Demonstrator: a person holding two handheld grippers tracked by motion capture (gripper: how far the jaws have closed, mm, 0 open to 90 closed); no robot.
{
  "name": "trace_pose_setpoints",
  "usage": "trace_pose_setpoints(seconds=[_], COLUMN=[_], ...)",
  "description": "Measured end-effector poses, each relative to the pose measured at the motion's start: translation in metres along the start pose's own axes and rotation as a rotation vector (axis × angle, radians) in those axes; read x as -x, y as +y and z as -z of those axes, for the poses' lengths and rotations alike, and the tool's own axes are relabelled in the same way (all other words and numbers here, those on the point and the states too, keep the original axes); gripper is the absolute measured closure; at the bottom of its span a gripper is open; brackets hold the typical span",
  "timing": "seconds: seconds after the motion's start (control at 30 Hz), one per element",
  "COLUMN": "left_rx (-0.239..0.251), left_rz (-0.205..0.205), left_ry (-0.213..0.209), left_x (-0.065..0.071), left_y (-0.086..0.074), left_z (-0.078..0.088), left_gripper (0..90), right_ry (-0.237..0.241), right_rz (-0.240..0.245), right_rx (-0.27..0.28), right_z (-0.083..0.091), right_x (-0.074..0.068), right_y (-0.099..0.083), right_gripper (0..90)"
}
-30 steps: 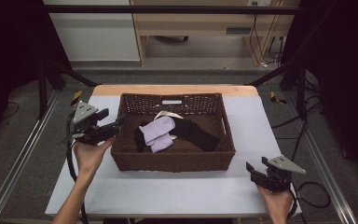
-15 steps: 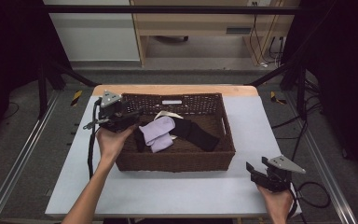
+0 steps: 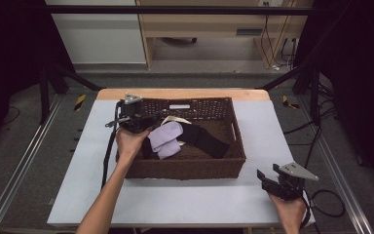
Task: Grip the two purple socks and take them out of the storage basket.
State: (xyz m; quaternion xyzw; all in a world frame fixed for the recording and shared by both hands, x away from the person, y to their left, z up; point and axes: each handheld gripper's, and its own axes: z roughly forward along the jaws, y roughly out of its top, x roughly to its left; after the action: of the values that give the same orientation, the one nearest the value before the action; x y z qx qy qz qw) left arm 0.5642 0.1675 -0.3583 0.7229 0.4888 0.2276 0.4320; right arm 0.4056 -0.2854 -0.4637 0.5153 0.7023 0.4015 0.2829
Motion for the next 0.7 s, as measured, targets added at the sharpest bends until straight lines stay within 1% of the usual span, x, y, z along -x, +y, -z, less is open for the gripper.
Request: trace_pose_setpoints(seconds=[0.03, 0.07, 0.13, 0.17, 0.23, 0.27, 0.3, 0.37, 0.4, 0.43, 0.47, 0.5, 0.57, 0.6, 0.63, 0.67, 0.7], left_rx=[-0.025, -0.025, -0.049, -0.049, -0.085, -0.085, -0.098, -0.12, -0.12, -0.152, -0.152, -0.181, -0.2, -0.2, -0.213, -0.213, -0.226], left_rz=[-0.005, -0.005, -0.008, -0.008, -0.021, -0.021, -0.029, -0.03, -0.03, -0.029, -0.029, -0.034, -0.03, -0.03, -0.015, -0.015, -0.015], left_ry=[0.005, 0.005, -0.004, -0.004, -0.007, -0.007, -0.003, 0.008, 0.008, 0.02, 0.02, 0.018, 0.019, 0.019, 0.019, 0.019, 0.021], left_x=[-0.001, -0.001, -0.001, -0.001, 0.0, 0.0, 0.0, -0.001, -0.001, -0.002, -0.002, -0.004, -0.006, -0.006, -0.008, -0.008, -0.007], left_y=[0.0, 0.0, -0.003, -0.003, -0.006, -0.006, -0.006, -0.007, -0.007, -0.009, -0.009, -0.011, -0.013, -0.013, -0.016, -0.016, -0.016], left_z=[-0.007, -0.007, -0.014, -0.014, -0.02, -0.02, -0.023, -0.026, -0.026, -0.029, -0.029, -0.031, -0.032, -0.032, -0.034, -0.034, -0.035], left_gripper=[37.5, 38.6, 40.1, 40.3, 39.9, 39.7, 39.3, 38.5, 38.2, 37.9, 37.5, 37.9, 38.1, 38.1, 37.9, 37.7, 37.7], right_ry=[0.0, 0.0, 0.0, 0.0, 0.003, 0.003, 0.003, 0.003, 0.003, 0.002, 0.002, 0.003, 0.003, 0.003, 0.005, 0.005, 0.006], right_rz=[0.001, 0.001, 0.0, 0.0, -0.003, -0.003, -0.003, -0.003, -0.003, 0.002, 0.002, 0.002, 0.004, 0.004, 0.009, 0.009, 0.01], right_rx=[0.0, 0.0, 0.0, 0.0, -0.003, -0.003, -0.005, -0.005, -0.005, -0.005, -0.005, -0.008, -0.008, -0.008, -0.009, -0.009, -0.011], right_z=[0.0, 0.0, 0.0, 0.0, 0.0, 0.0, -0.001, -0.001, -0.001, -0.001, -0.001, -0.001, -0.002, -0.002, -0.002, -0.002, -0.002], right_x=[0.0, 0.0, 0.0, 0.0, 0.0, 0.0, 0.0, 0.0, 0.0, 0.0, 0.0, 0.0, -0.001, -0.001, -0.001, -0.001, -0.001], right_y=[0.0, 0.0, 0.0, 0.0, 0.0, 0.0, 0.0, 0.0, 0.0, 0.0, 0.0, 0.0, -0.001, -0.001, -0.001, -0.001, -0.001], right_gripper=[33.9, 33.9, 33.8, 33.8, 33.8, 33.8, 33.8, 33.8, 33.8, 33.8, 33.8, 33.8, 33.8, 33.8, 33.8, 33.8, 33.8])
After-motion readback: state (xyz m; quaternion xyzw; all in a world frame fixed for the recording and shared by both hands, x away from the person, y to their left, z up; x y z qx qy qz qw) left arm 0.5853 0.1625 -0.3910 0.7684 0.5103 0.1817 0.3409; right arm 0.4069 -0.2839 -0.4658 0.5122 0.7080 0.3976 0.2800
